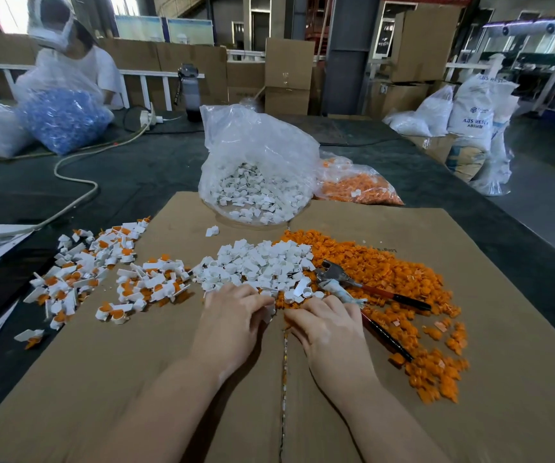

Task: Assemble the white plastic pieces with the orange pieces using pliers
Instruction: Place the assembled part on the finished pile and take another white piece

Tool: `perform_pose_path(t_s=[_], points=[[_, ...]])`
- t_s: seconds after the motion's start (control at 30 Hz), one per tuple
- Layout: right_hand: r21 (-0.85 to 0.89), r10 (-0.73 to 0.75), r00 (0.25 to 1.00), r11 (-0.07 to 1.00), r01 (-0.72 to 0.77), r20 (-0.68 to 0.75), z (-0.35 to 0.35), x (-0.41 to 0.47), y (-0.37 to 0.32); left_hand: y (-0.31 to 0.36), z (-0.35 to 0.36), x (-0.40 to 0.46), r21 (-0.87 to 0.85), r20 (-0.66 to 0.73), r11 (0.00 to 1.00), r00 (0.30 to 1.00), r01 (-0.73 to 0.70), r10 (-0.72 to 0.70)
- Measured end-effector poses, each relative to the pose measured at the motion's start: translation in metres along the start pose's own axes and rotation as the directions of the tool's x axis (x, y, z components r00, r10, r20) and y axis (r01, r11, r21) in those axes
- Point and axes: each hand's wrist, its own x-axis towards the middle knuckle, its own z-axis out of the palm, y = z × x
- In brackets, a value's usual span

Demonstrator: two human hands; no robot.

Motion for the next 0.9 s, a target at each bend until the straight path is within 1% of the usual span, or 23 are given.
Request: perform_pose_path(t_s=[0.07,0.13,0.23,0.3,0.43,0.5,0.7,0.9], points=[[0.009,0.017,1.000,1.000,-0.017,-0.015,-0.001,0.001,0.000,0.001,0.003,0.001,0.007,0.039,1.000,0.999,0.004,-0.004],[0.011,0.021,1.000,1.000,-0.021,-0.021,-0.001,0.001,0.000,0.003,0.004,0.002,-0.006,0.036,1.000,0.999,0.005,-0.005],[-0.033,0.013,1.000,0.999,-0.014,-0.011,-0.001,0.000,-0.001,0.005,0.006,0.003,-0.026,0.041,0.999,0.999,-0.029,0.030],[-0.062,0.016,1.000,0.998,-0.017,-0.012,-0.001,0.001,-0.001,0.008,0.008,0.002,-0.069,0.047,0.996,0.997,-0.059,0.062],[-0.103,0.031,0.999,0.994,-0.034,-0.030,0.001,0.001,0.001,0.018,0.008,-0.002,-0.221,0.032,0.973,0.996,-0.070,0.079],[-0.107,0.049,0.998,0.993,-0.052,-0.036,0.002,0.000,0.002,0.021,0.010,-0.004,-0.236,0.053,0.968,0.994,-0.085,0.100],[-0.012,0.080,0.995,0.997,-0.081,-0.062,0.003,-0.002,0.004,0.019,0.009,-0.004,-0.227,0.134,0.971,0.985,-0.080,0.113],[0.123,0.173,0.981,0.979,-0.161,-0.093,0.000,-0.003,0.006,0.022,0.009,-0.001,-0.184,0.113,0.980,0.989,-0.073,0.095]])
